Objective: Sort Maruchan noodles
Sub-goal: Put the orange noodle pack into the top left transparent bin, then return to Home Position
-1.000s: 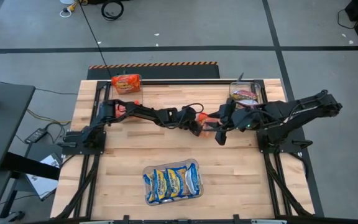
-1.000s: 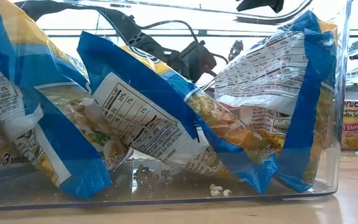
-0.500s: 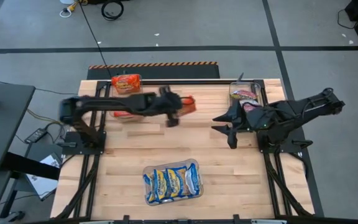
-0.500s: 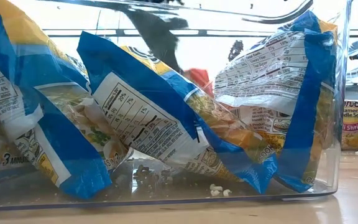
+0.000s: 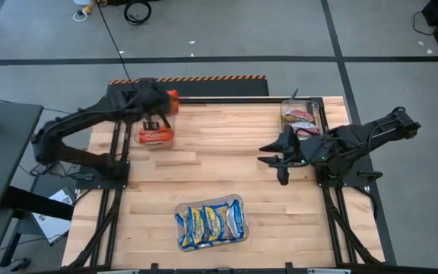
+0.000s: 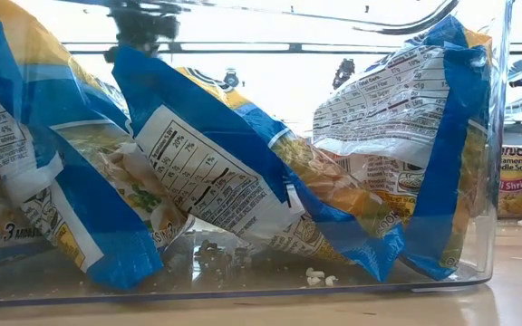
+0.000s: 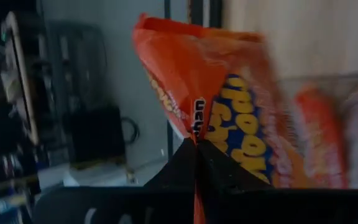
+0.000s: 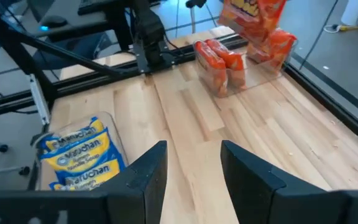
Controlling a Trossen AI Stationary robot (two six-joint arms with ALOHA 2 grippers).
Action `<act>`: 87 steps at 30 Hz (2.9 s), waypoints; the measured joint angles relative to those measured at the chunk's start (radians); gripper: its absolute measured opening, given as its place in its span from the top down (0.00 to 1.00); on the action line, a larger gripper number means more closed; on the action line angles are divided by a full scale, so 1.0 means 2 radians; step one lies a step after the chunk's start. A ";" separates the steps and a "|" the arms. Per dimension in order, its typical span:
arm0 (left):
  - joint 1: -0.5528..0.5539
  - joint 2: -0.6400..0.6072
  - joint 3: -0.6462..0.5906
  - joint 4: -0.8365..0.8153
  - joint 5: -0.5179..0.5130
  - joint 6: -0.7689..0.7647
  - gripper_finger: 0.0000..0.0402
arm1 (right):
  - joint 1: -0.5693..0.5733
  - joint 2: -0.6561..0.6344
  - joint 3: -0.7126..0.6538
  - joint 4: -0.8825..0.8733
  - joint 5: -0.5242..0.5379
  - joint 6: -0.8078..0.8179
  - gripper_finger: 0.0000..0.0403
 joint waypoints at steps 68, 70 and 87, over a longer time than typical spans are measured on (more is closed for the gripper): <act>0.127 0.009 -0.212 0.083 0.206 -0.732 0.71 | -0.154 0.102 0.000 0.115 -0.186 -0.025 0.61; 0.139 0.009 -0.212 0.103 0.197 -0.732 0.71 | -0.151 0.101 0.000 0.112 -0.186 -0.025 0.61; -0.060 -0.178 -0.184 0.196 0.223 -0.658 0.71 | -0.186 -0.019 -0.111 0.160 -0.262 -0.112 0.77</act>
